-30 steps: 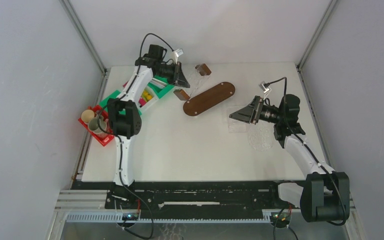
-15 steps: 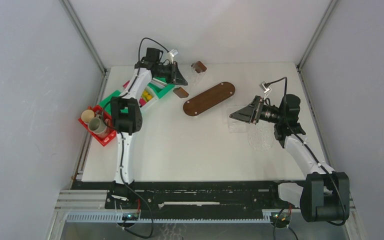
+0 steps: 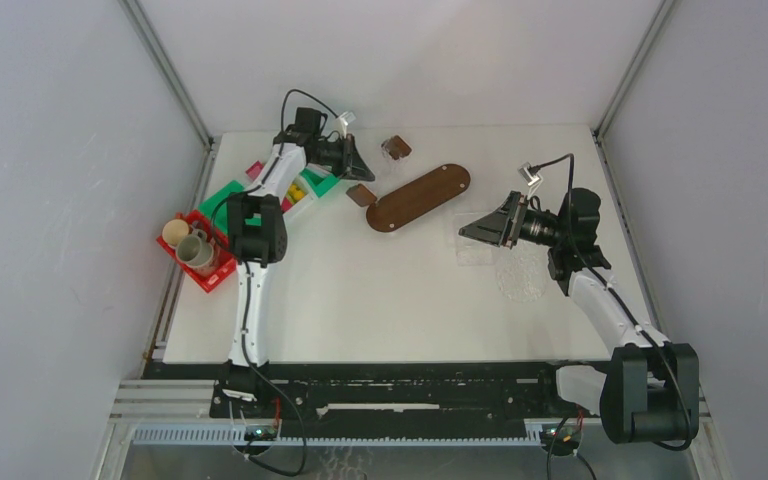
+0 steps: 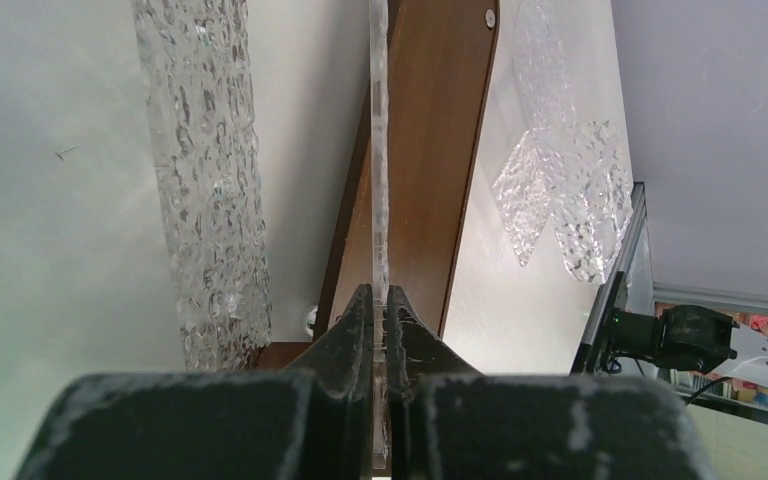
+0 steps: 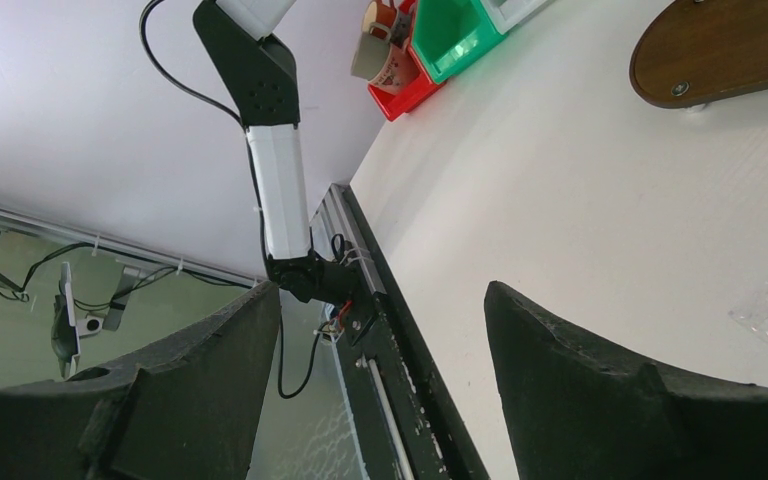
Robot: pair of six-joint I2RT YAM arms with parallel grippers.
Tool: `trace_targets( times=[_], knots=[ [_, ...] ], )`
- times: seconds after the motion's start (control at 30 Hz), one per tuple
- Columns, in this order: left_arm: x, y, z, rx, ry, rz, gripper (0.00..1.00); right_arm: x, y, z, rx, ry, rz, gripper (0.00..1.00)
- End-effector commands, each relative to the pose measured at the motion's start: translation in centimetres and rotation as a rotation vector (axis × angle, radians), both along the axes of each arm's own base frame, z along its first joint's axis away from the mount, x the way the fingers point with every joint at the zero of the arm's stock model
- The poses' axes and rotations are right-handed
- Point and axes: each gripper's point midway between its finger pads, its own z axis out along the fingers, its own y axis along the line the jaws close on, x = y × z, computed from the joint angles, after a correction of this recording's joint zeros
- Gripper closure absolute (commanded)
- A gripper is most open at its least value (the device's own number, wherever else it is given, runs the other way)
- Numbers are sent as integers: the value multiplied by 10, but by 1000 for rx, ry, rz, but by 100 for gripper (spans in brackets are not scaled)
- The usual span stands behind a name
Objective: Prepare toiletry sets of a toothbrush and toothpaste on the tray
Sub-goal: Place the toothpaste holder at the center of the board.
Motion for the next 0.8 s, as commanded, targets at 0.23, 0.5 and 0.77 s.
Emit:
trace_targets(
  times=[0.23,0.5,0.77],
  knots=[
    [17,4,21,6,-89,25,77,5,-1,17,-3,-78,7,17],
    [32,28,19,109,-110,131,74,5,-1,17,-4,-80,7,17],
    [37,44,24,173,-125,191,69,5,0,17,-5,-81,9,17]
  ],
)
